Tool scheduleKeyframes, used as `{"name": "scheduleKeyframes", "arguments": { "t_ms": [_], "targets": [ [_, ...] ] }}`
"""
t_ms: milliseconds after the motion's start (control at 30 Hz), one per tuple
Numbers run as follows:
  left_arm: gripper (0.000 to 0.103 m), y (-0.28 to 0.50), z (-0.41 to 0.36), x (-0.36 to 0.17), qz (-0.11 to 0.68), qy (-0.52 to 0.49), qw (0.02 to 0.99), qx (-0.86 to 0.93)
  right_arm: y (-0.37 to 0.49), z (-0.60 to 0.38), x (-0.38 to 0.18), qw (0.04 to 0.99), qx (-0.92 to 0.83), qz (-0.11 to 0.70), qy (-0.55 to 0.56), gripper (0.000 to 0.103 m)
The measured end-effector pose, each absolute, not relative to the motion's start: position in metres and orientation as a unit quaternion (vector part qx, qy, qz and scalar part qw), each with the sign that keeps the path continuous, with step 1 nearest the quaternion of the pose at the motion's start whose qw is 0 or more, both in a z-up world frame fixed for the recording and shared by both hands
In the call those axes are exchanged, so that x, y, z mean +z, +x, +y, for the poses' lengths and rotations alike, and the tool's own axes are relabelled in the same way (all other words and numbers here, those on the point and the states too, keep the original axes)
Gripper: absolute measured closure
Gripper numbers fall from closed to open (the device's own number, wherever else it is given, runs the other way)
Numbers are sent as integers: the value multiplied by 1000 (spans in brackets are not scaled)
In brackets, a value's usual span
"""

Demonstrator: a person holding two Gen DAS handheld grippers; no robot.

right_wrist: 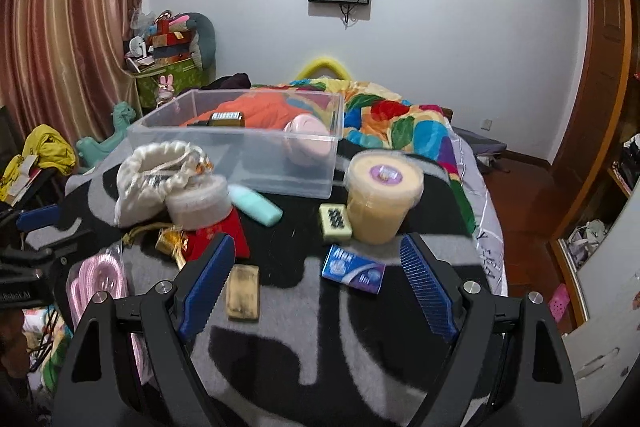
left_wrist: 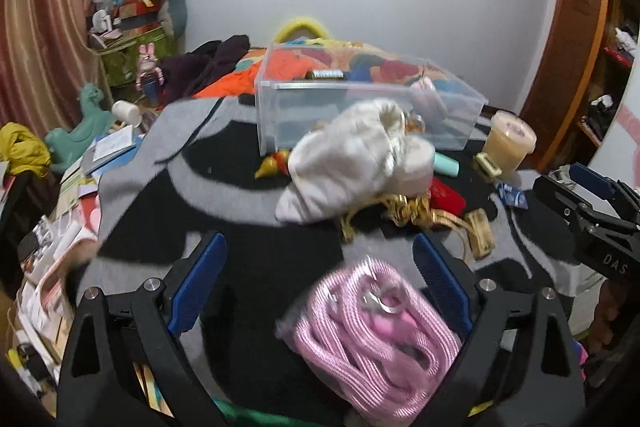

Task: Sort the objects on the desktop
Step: 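Reach the left tool to the bagged pink rope and close on it, then lift the bagged pink rope with the left tool while the right tool grasps the beige bar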

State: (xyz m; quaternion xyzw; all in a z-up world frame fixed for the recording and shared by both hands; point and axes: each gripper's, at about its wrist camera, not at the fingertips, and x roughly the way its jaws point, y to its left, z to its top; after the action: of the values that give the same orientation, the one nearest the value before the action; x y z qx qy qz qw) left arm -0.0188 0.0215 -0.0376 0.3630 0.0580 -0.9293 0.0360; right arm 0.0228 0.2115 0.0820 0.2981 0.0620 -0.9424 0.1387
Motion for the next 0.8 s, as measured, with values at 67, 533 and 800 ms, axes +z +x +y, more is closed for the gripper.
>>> {"name": "scheduleKeyframes", "arguments": {
  "t_ms": [67, 533, 800],
  "targets": [
    [8, -15, 25, -42, 75, 369, 35, -926, 27, 214, 75, 124, -947, 44, 293, 20],
    [0, -1, 35, -81, 111, 400, 87, -905, 36, 220, 38, 130, -941, -3, 312, 20],
    [0, 12, 50, -89, 40, 389, 94, -916, 31, 214, 30, 138, -937, 0, 320, 21]
  ]
}}
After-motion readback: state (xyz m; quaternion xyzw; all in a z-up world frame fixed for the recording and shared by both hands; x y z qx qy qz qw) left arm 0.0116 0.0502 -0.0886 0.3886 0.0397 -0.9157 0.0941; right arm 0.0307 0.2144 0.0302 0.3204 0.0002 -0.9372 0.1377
